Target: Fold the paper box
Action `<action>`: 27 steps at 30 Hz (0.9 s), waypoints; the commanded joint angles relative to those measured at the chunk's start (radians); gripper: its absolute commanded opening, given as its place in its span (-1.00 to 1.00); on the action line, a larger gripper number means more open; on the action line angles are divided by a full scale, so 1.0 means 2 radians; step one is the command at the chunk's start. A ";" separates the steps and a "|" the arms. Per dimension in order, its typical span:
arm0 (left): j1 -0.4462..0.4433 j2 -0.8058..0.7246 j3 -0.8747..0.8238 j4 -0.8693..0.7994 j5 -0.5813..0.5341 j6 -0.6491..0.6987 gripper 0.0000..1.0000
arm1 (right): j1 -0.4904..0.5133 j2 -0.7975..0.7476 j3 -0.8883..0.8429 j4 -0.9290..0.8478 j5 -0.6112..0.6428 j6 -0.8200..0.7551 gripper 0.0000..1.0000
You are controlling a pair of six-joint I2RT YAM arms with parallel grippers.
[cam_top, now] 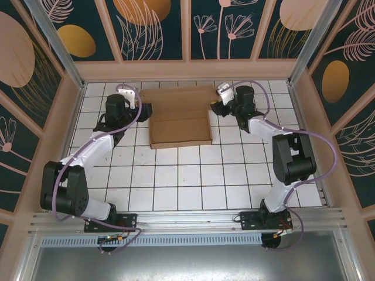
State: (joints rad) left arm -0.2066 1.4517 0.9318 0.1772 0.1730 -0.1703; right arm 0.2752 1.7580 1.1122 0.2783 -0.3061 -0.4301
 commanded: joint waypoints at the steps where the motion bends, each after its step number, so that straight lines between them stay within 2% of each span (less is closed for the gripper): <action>1: 0.015 0.001 -0.005 0.032 0.006 0.035 0.39 | -0.010 0.013 0.027 -0.015 -0.033 -0.012 0.13; 10: 0.043 0.029 -0.011 0.053 0.035 0.067 0.35 | -0.014 0.028 0.052 -0.036 -0.073 -0.021 0.12; 13: 0.050 0.039 -0.007 0.068 0.063 0.065 0.34 | -0.014 0.038 0.068 -0.047 -0.096 -0.015 0.06; 19: 0.050 0.062 -0.002 0.096 0.106 0.067 0.22 | -0.014 0.058 0.093 -0.068 -0.130 -0.004 -0.20; 23: 0.050 0.074 -0.001 0.094 0.107 0.072 0.06 | -0.014 0.057 0.093 -0.065 -0.129 -0.002 -0.28; 27: 0.050 0.079 -0.002 0.107 0.126 0.053 -0.32 | -0.009 0.054 0.089 -0.059 -0.117 0.010 -0.47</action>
State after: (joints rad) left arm -0.1127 1.5982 0.9218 0.3302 0.3733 -0.0479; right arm 0.2504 1.8641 1.2675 0.1581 -0.5323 -0.4316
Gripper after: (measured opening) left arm 0.365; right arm 0.280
